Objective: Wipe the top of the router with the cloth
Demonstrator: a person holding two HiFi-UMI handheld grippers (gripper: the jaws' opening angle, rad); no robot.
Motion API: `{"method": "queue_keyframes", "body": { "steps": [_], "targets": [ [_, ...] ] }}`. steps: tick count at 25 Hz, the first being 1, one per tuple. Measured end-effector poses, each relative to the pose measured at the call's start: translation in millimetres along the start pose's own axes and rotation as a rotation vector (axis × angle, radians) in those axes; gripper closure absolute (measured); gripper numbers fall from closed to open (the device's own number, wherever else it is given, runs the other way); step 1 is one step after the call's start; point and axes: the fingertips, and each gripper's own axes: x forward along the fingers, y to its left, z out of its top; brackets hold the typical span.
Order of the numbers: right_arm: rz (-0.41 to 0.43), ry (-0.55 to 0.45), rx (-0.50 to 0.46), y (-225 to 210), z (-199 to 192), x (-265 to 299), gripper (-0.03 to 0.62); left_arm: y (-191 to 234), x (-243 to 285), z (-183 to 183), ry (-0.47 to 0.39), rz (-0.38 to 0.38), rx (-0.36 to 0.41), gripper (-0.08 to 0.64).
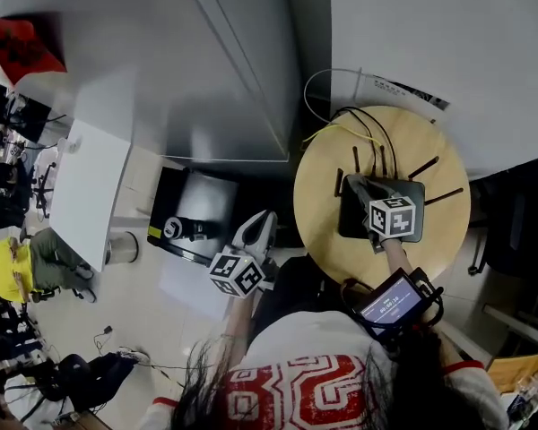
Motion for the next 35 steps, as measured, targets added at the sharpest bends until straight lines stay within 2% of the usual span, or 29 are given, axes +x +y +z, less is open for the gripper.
{"method": "queue_keyframes", "body": {
  "steps": [14, 22, 25, 27, 31, 35],
  "targets": [
    [-0.294, -0.088, 0.172, -114.7, -23.8, -91.5, 0.549, -31.4, 35.9, -4.4, 0.045, -0.107, 0.014, 0.565],
    [-0.365, -0.077, 0.190, -138.6, -46.2, -128.0, 0.549, -58.1, 52.0, -12.6, 0.072, -0.168, 0.029, 0.565],
    [-0.357, -0.086, 0.227, -133.2, -45.8, -135.4, 0.549, -67.7, 53.9, -15.4, 0.081, -0.192, 0.037, 0.565],
    [-0.321, -0.107, 0.233, -119.5, -38.6, -133.3, 0.549, -69.1, 53.2, -15.3, 0.079, -0.194, 0.038, 0.565],
    [-0.221, -0.124, 0.206, -80.4, -22.8, -110.5, 0.549, -63.2, 49.7, -10.4, 0.063, -0.181, 0.039, 0.565],
    [-0.156, -0.102, 0.170, -49.6, -21.1, -93.0, 0.549, -61.4, 40.8, -10.7, 0.057, -0.173, 0.038, 0.565]
  ]
}}
